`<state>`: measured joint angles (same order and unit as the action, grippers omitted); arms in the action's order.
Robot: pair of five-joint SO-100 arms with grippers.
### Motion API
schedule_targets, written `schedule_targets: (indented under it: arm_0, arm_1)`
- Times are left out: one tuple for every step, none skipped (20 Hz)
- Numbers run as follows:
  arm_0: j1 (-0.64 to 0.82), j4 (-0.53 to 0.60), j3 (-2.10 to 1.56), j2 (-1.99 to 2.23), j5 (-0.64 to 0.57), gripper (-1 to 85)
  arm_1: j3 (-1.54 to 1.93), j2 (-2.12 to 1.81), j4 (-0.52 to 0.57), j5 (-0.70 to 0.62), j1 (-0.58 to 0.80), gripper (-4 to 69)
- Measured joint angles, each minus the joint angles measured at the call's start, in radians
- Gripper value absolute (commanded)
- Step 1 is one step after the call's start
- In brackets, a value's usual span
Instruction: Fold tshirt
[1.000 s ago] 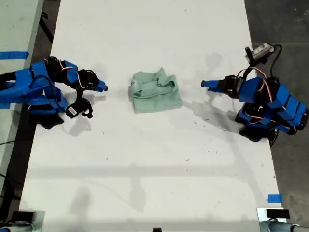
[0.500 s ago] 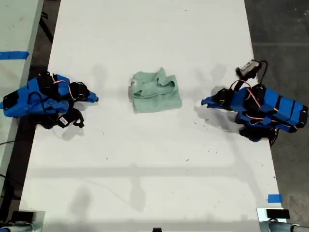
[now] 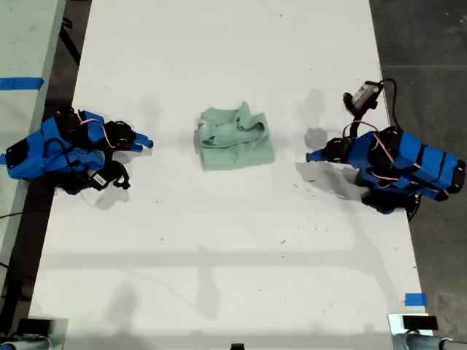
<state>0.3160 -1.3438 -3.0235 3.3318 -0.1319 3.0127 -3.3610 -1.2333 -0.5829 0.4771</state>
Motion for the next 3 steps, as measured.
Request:
schedule_targets:
  arm_0:
    - [0.0,0.0,0.0,0.0,0.0,9.8]
    - [0.0,0.0,0.0,0.0,0.0,9.8]
    - [0.0,0.0,0.0,0.0,0.0,9.8]
  arm_1:
    - [0.0,0.0,0.0,0.0,0.0,7.1]
    - [0.0,0.0,0.0,0.0,0.0,6.8]
    - [0.0,0.0,0.0,0.0,0.0,6.6]
